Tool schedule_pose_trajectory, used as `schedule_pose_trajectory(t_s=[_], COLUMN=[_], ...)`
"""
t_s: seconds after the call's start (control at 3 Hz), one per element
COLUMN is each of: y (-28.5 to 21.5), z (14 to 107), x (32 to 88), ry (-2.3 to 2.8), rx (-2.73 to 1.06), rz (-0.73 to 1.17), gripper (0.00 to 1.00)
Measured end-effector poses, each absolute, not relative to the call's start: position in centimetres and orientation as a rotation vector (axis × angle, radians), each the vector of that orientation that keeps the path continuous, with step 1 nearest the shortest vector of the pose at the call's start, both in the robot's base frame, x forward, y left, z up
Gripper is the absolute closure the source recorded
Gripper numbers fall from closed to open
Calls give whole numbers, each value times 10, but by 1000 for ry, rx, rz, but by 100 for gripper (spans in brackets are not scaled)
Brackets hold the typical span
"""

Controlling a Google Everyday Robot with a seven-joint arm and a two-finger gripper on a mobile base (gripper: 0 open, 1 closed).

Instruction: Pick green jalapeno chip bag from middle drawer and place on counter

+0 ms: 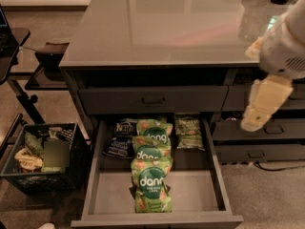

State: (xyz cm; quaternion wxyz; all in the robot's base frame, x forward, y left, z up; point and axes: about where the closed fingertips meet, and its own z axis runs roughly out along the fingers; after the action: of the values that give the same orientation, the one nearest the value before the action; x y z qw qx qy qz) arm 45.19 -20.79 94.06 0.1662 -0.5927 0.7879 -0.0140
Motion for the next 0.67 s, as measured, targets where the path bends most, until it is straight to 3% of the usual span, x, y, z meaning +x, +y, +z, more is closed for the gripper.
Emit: schedule_pose_trajectory(t_s=[0.67], y=[-190], z=[840], x=[500], ry=[2249], rx=[-1589], rz=[85], gripper=[0])
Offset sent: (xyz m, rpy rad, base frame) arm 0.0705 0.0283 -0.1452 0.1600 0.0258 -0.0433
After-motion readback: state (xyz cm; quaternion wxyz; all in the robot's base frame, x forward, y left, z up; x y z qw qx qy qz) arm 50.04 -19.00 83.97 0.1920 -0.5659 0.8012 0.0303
